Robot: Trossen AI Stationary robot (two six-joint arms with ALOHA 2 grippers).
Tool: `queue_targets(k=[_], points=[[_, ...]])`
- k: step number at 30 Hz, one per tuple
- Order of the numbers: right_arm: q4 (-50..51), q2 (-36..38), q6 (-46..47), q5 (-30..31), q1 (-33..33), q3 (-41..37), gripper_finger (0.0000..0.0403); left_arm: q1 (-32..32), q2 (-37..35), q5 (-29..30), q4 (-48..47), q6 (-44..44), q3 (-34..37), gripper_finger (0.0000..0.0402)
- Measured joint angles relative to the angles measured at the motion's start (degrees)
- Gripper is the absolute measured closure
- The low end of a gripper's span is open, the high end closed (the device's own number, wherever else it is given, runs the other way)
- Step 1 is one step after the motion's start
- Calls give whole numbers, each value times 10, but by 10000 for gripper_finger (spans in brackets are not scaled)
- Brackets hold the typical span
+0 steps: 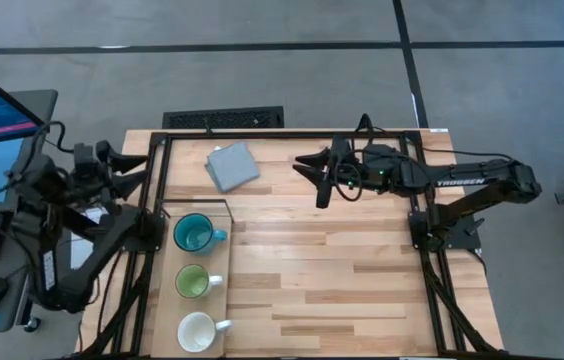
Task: Stack small to large cups/mugs on shelf
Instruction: Put the blue mug on the shelf
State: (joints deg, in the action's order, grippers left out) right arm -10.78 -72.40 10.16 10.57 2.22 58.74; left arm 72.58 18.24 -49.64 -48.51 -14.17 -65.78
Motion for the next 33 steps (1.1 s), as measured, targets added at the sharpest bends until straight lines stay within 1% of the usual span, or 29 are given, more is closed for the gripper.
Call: queue_targets(k=[3, 5, 9, 13, 15, 18, 20, 22, 24, 26, 29, 33], points=[[0, 0, 10, 0, -6, 0, 271, -36, 12, 16, 9, 17, 0, 184], [0, 0, 18, 0, -8, 0, 271, -55, 24, 42, 30, 17, 0, 185], [0, 0, 30, 0, -8, 0, 271, -102, 52, 108, 75, 32, 0, 185], [1, 0, 31, 4, -8, 0, 271, -153, 105, 197, 71, 67, 12, 185], [5, 0, 18, 23, -8, 0, 271, -180, 131, 205, 74, 86, 22, 185], [5, 0, 1, 53, -8, 0, 271, -226, 172, 198, 73, 108, 27, 185], [5, 0, -6, 54, -6, 0, 271, -258, 189, 222, 74, 120, 27, 185], [5, 0, -10, 54, -4, 0, 271, -291, 191, 257, 73, 128, 28, 185], [5, 0, -11, 54, -4, 0, 271, -329, 188, 274, 82, 129, 28, 185], [11, 0, -15, 59, -2, 0, 271, -370, 182, 293, 104, 110, 41, 185], [32, 0, -16, 65, 2, 0, 271, -437, 154, 389, 130, 82, 89, 185], [56, 0, -16, 64, 9, 0, 271, -528, 116, 485, 194, 38, 156, 185]])
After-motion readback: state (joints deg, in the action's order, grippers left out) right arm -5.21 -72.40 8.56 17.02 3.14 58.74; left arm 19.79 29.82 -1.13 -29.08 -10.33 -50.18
